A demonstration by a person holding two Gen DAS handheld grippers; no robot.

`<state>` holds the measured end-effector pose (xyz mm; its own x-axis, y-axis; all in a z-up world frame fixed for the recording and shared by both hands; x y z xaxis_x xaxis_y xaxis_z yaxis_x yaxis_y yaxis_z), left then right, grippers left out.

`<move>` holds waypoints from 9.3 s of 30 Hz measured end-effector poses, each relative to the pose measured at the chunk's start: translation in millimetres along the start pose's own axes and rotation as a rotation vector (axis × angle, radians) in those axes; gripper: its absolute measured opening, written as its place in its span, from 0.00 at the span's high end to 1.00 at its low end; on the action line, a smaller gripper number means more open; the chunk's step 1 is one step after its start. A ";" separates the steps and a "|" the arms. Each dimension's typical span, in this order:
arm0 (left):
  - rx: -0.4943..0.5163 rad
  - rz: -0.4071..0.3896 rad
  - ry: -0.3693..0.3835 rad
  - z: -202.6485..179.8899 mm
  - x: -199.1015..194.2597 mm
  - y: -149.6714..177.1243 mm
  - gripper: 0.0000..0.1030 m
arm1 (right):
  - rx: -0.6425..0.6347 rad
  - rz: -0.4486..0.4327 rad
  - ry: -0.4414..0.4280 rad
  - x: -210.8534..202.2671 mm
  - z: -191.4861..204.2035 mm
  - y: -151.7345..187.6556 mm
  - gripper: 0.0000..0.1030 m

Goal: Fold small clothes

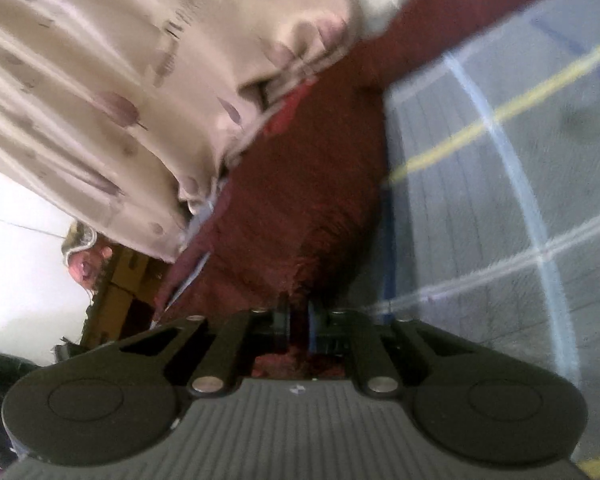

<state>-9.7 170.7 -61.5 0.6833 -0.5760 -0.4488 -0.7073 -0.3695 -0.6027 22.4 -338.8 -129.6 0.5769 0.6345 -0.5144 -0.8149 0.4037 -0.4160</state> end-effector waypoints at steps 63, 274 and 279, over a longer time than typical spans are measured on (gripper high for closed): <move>0.142 -0.206 -0.122 -52.6 26.4 -10.0 0.08 | 0.189 -0.301 0.061 -91.5 -65.6 -55.5 0.45; 0.580 -0.208 -0.165 -89.1 143.4 0.3 0.01 | -0.846 -0.030 0.105 201.6 204.9 -157.9 0.28; 0.378 -0.305 -0.212 -46.9 82.3 2.9 0.01 | -0.966 0.010 0.132 218.2 214.1 -123.0 0.29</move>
<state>35.9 88.1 -69.2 0.8972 -0.3088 -0.3155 -0.3823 -0.1858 -0.9052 236.4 -108.8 -30.1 0.6202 0.5319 -0.5766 -0.4566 -0.3529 -0.8167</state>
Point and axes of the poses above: each gripper's, at about its wrist camera, not at the fingertips, and x roughly the way its jaws point, z to its left, y to its underside, the point moved 3 cm from there along x, roughly the way its jaws point, and after that the axes turned 3 degrees about y, right-handed, at the moved point
